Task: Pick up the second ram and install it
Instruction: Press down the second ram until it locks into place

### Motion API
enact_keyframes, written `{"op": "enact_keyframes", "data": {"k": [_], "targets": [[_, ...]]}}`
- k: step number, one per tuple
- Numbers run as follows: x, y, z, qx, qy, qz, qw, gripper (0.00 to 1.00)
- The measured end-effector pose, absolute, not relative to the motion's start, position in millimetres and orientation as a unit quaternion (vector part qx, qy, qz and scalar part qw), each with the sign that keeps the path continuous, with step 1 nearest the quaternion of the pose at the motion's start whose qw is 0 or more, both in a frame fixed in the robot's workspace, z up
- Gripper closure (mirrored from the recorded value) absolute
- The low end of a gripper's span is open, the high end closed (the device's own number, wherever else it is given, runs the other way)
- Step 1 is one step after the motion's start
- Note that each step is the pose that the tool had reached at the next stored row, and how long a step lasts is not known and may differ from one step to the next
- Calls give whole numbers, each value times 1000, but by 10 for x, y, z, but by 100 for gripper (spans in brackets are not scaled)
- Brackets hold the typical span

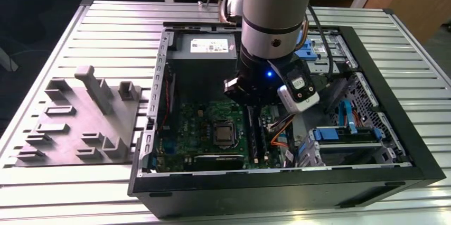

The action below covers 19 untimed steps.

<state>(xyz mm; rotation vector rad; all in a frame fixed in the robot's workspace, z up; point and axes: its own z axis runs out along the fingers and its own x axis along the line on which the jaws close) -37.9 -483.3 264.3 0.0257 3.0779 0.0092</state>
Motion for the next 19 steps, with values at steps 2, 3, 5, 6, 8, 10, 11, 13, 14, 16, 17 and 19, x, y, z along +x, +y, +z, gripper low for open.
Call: {"op": "enact_keyframes", "data": {"k": [2,3,5,6,8,10,11,13,14,16,17,19], "targets": [[-379,-4829,2643,8,999,3,32,90],[-378,-4827,2643,8,999,3,32,90],[-377,-4821,2642,8,999,3,32,90],[-377,-4818,2641,8,999,3,32,90],[-376,-4809,2637,5,999,3,32,90],[-375,-4807,2633,-2,999,3,32,90],[-375,-4806,2630,-6,999,3,32,90],[-373,-4800,2621,-15,999,4,32,90],[-373,-4798,2618,-17,999,4,32,90],[-374,-4790,2609,-20,999,5,32,90],[-374,-4783,2604,-21,999,6,32,90],[-374,-4765,2596,-22,999,8,32,90]]}}
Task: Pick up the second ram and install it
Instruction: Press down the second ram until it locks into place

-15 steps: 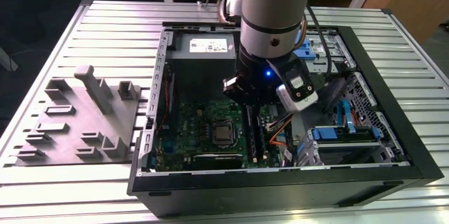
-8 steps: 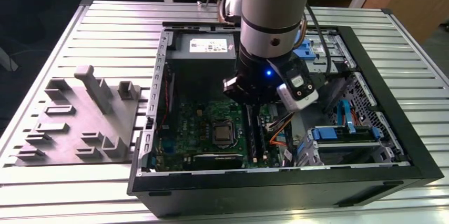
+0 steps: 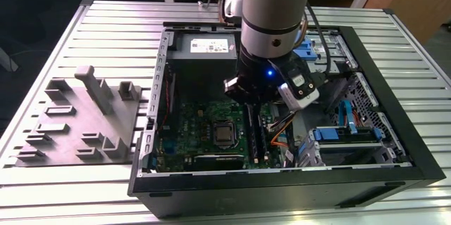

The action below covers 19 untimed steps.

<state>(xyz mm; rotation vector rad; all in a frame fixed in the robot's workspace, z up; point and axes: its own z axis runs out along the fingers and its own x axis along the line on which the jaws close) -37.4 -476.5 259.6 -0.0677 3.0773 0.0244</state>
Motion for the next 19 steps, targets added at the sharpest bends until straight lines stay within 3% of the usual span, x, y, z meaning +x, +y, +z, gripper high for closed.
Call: {"op": "enact_keyframes", "data": {"k": [19], "targets": [[-371,-4661,2577,-22,999,11,32,90]]}}
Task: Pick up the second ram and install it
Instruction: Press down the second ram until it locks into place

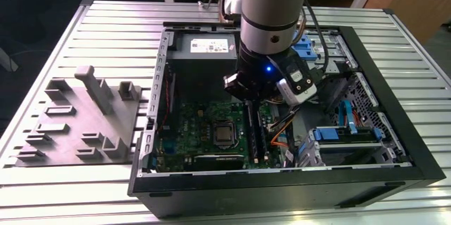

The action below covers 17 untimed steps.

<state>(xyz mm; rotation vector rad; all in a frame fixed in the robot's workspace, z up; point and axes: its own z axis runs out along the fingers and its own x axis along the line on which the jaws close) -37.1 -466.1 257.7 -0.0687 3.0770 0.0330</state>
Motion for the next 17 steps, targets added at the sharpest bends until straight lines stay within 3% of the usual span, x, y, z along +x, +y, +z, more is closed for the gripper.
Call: {"op": "enact_keyframes", "data": {"k": [17], "targets": [[-345,-4559,2561,-22,999,11,32,90]]}}
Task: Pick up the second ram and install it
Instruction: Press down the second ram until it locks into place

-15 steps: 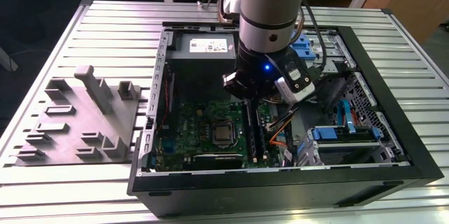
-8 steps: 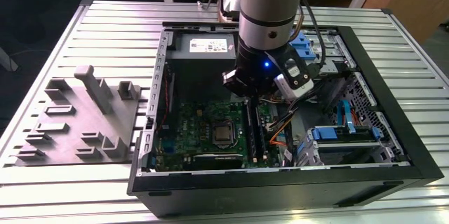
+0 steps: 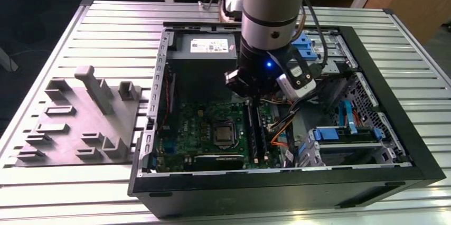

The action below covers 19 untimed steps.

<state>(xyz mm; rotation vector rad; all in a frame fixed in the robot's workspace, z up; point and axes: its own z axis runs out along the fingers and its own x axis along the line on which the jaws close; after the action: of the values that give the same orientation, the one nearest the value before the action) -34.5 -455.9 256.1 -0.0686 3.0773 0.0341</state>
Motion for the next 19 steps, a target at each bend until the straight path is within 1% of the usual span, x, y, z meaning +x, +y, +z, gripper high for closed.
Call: {"op": "enact_keyframes", "data": {"k": [19], "targets": [[-367,-4434,2426,-22,999,11,32,90]]}}
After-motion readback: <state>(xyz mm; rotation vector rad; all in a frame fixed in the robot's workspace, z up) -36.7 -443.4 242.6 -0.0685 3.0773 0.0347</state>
